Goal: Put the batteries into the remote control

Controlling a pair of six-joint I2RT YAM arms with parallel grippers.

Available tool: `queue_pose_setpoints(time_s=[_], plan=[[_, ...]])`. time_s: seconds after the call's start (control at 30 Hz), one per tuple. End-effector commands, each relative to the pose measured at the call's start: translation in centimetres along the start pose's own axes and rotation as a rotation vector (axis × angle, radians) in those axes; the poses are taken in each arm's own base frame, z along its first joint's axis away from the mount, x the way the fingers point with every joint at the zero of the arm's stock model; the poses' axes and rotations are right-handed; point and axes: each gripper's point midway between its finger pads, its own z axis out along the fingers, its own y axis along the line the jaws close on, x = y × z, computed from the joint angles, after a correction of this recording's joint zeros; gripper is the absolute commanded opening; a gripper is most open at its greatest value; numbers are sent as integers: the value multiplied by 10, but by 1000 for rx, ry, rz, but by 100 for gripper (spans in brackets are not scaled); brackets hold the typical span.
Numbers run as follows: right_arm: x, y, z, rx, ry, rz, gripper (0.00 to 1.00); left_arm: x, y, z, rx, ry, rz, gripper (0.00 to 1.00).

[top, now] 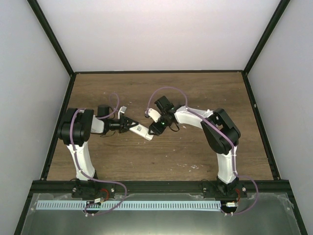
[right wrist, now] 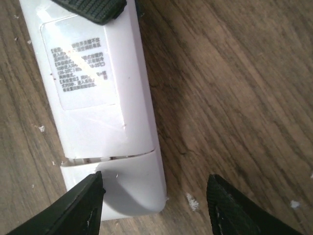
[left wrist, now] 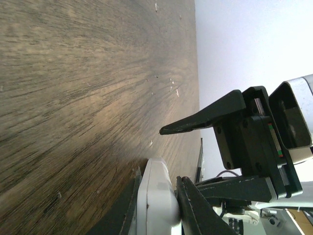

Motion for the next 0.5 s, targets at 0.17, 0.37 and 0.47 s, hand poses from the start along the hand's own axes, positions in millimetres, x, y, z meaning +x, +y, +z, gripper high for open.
queue_pose_setpoints(time_s=[0.17,0.37,0.47], plan=[[30,21,12,-36,70,16,54,3,12,2,-21,-11,3,0],[34,21,13,-37,76,24,54,3,11,2,-21,-10,5,0],[34,21,14,-36,79,25,54,3,11,2,-22,-11,4,0]])
